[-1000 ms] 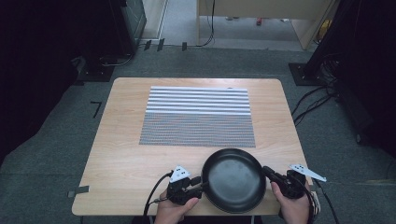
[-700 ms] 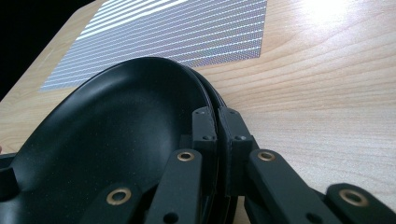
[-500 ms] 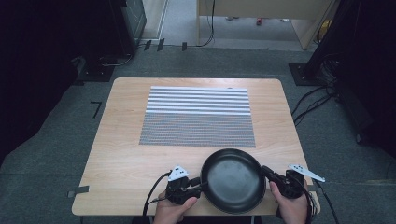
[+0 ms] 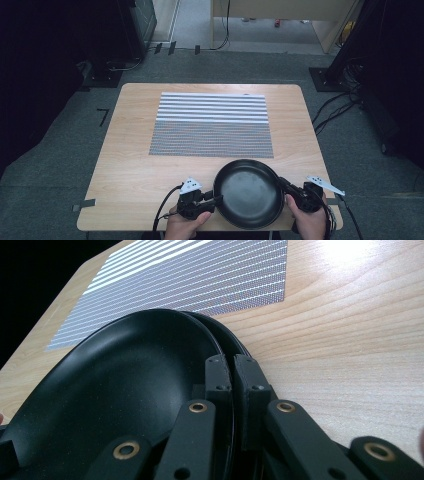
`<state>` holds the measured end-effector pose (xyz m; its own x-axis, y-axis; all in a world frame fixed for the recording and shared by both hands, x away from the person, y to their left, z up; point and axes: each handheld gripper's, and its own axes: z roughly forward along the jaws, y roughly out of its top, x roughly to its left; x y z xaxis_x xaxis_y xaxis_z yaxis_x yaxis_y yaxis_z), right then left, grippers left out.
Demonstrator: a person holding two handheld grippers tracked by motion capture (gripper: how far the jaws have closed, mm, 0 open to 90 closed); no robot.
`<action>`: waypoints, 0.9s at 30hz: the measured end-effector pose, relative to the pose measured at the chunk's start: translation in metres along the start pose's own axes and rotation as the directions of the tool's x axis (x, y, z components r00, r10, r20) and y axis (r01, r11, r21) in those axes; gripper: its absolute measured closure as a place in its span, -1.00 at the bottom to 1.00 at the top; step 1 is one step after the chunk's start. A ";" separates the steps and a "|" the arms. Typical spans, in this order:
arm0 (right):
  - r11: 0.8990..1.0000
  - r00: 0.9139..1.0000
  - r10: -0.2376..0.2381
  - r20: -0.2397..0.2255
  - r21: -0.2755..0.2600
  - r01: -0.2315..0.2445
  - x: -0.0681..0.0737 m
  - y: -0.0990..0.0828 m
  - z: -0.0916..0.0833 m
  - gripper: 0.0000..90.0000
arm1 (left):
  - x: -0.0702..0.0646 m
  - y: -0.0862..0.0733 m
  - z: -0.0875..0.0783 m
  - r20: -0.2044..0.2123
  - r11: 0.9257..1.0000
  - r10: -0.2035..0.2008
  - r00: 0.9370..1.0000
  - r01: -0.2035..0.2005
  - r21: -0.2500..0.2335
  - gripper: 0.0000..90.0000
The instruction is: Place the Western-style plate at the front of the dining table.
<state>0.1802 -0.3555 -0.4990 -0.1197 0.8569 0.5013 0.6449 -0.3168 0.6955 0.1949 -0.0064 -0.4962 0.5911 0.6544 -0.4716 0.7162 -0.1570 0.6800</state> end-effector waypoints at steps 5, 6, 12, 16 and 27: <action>1.000 1.000 -0.009 -0.005 0.003 0.009 0.003 -0.002 0.002 0.91 | 0.002 0.001 -0.002 -0.001 1.000 -0.007 1.000 0.007 -0.008 0.34; 1.000 1.000 -0.015 -0.006 0.002 0.015 0.003 -0.002 0.002 0.91 | 0.002 0.001 -0.002 -0.002 1.000 -0.007 1.000 0.007 -0.010 0.34; 1.000 1.000 -0.021 -0.016 0.010 0.022 0.007 -0.003 0.005 0.90 | 0.005 0.002 -0.008 -0.002 1.000 -0.020 1.000 0.020 -0.024 0.34; 0.999 0.999 -0.030 -0.023 0.015 0.030 0.011 -0.005 0.006 0.89 | 0.007 0.003 -0.011 0.002 0.999 -0.027 1.000 0.027 -0.030 0.37; 1.000 0.999 -0.014 -0.049 0.027 0.016 0.011 -0.007 0.008 0.84 | 0.011 0.002 -0.016 -0.004 0.998 -0.050 0.999 0.050 -0.048 0.39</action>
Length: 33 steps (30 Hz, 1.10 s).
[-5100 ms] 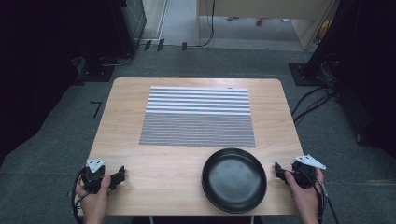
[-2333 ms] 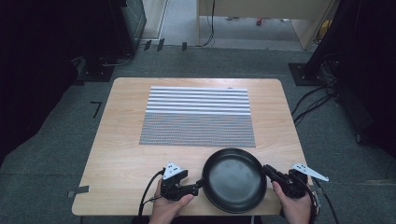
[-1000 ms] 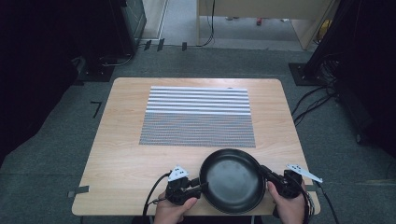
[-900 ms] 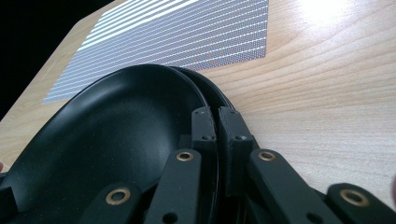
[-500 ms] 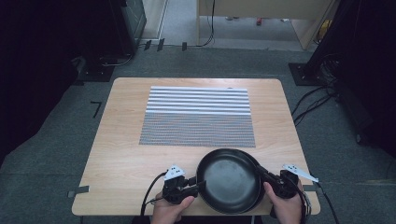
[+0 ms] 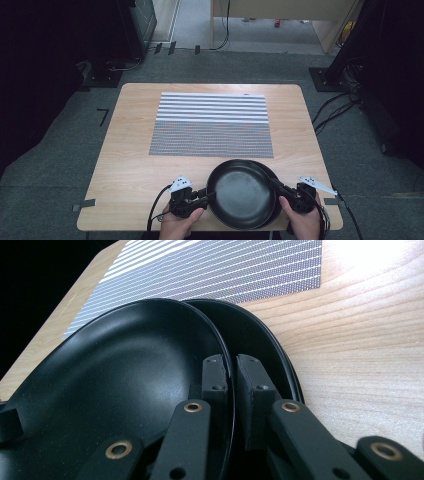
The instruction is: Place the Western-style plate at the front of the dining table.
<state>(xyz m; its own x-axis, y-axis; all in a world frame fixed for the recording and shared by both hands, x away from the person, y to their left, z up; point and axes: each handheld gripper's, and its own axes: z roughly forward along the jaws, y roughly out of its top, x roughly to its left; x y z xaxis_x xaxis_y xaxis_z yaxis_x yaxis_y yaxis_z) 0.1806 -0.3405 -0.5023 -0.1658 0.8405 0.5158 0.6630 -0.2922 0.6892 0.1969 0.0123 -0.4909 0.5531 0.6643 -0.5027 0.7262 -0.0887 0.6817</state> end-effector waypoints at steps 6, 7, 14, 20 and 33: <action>0.999 1.000 0.021 -0.008 0.028 -0.021 -0.001 -0.002 0.003 0.79 | 0.000 0.000 0.001 0.002 1.000 -0.002 1.000 0.002 0.004 0.40; 0.999 1.000 0.021 -0.008 0.028 -0.021 -0.001 -0.002 0.003 0.79 | 0.000 0.000 0.001 0.002 1.000 -0.002 1.000 0.002 0.004 0.40; 0.995 0.995 0.097 -0.037 0.029 -0.095 -0.005 -0.004 0.006 0.82 | 0.000 0.000 0.001 0.004 1.000 -0.004 1.000 0.004 0.002 0.40; 0.975 0.972 0.224 -0.076 0.013 -0.224 -0.011 -0.006 0.006 0.87 | 0.002 -0.001 0.001 0.017 1.000 -0.019 1.000 0.018 0.006 0.41; 0.976 0.974 0.207 -0.089 -0.046 -0.212 -0.001 -0.001 0.003 0.89 | 0.002 -0.002 0.001 0.025 0.999 -0.046 0.999 0.045 0.026 0.47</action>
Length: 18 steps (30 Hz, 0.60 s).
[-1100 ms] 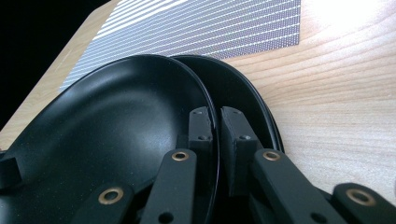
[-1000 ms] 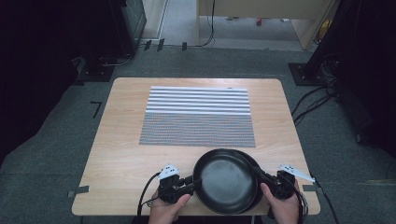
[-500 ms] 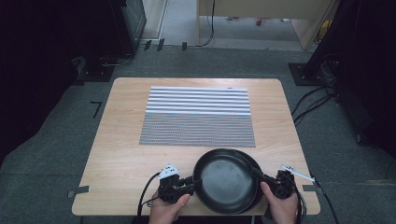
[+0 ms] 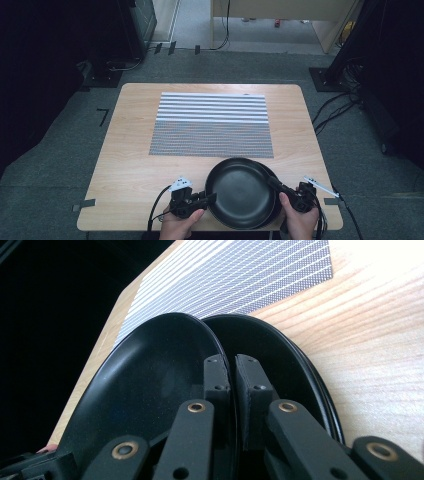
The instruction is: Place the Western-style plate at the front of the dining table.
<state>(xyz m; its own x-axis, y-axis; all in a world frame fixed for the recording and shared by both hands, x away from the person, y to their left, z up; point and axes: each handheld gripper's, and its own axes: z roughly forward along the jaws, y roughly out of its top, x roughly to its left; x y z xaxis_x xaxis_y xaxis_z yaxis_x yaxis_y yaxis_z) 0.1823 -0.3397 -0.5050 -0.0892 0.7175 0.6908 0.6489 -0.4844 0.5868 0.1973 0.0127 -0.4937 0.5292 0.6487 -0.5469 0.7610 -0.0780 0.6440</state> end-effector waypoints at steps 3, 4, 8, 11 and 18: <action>1.000 1.000 -0.009 -0.007 -0.001 0.009 0.005 0.003 0.000 0.89 | 0.001 0.003 -0.004 0.001 1.000 -0.013 1.000 0.013 -0.013 0.49; 1.000 1.000 -0.009 -0.007 -0.001 0.009 0.005 0.003 0.000 0.89 | 0.001 0.003 -0.004 0.001 1.000 -0.013 1.000 0.013 -0.013 0.49; 1.000 1.000 -0.016 -0.020 0.002 0.016 0.010 0.009 0.002 0.89 | -0.001 0.009 -0.009 -0.001 1.000 -0.007 1.000 0.007 -0.023 0.49; 1.000 0.999 -0.024 -0.028 0.010 0.024 0.016 0.015 0.005 0.89 | 0.002 0.015 -0.013 -0.001 0.999 -0.017 1.000 0.017 -0.028 0.49; 0.999 0.999 -0.041 -0.033 0.015 0.042 0.027 0.026 0.016 0.89 | 0.008 0.028 -0.020 -0.014 0.999 -0.026 1.000 0.025 -0.043 0.50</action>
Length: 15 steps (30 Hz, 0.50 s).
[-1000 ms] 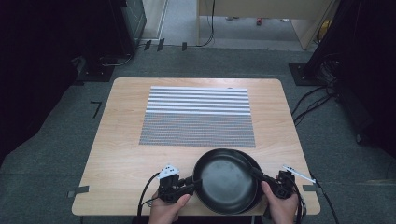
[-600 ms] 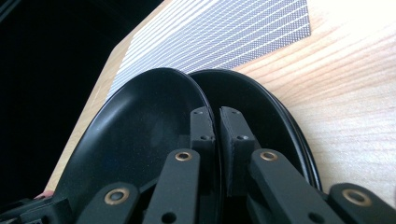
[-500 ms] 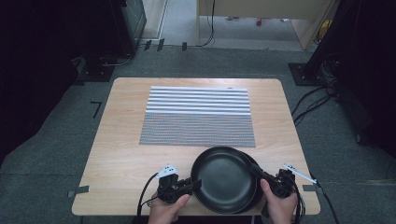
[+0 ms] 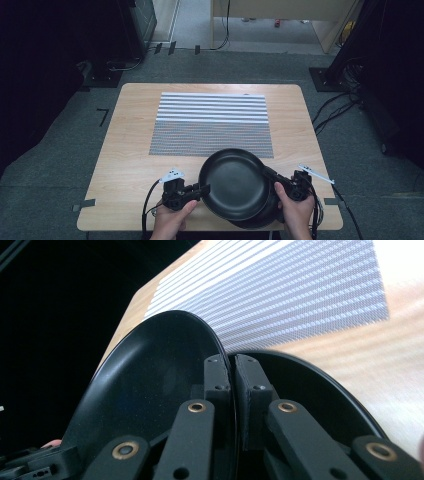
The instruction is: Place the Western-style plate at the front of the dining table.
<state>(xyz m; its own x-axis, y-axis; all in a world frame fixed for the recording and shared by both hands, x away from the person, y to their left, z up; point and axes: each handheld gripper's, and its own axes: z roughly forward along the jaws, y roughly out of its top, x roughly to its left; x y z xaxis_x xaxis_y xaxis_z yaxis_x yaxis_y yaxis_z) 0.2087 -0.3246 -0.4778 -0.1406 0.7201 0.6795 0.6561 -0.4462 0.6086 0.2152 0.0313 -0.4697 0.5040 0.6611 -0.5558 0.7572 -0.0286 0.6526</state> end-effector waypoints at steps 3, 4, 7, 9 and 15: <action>1.000 1.000 -0.016 -0.007 0.004 0.016 0.009 0.011 0.010 0.89 | 0.004 0.009 -0.003 -0.004 1.000 -0.001 1.000 0.001 -0.009 0.50; 1.000 1.000 -0.016 -0.007 0.004 0.016 0.009 0.011 0.010 0.89 | 0.005 0.012 -0.004 -0.006 1.000 -0.004 1.000 0.004 -0.011 0.50; 1.000 1.000 -0.026 -0.008 0.015 0.026 0.016 0.023 0.021 0.89 | 0.012 0.024 -0.005 -0.009 1.000 -0.013 1.000 0.013 -0.015 0.50; 1.000 1.000 -0.022 -0.008 0.019 0.022 0.018 0.029 0.027 0.89 | 0.015 0.030 -0.005 -0.013 1.000 -0.021 1.000 0.021 -0.020 0.50; 0.999 1.000 -0.021 -0.008 0.028 0.021 0.025 0.048 0.046 0.89 | 0.026 0.053 -0.003 -0.026 0.999 -0.032 0.999 0.031 -0.029 0.50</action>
<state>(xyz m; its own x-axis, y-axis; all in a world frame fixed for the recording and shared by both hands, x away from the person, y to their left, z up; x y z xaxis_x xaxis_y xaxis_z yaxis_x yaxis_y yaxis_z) 0.2705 -0.3034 -0.4506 -0.1599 0.7253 0.6696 0.6736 -0.4157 0.6111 0.2672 0.0494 -0.4484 0.4685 0.6809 -0.5630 0.7602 0.0139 0.6495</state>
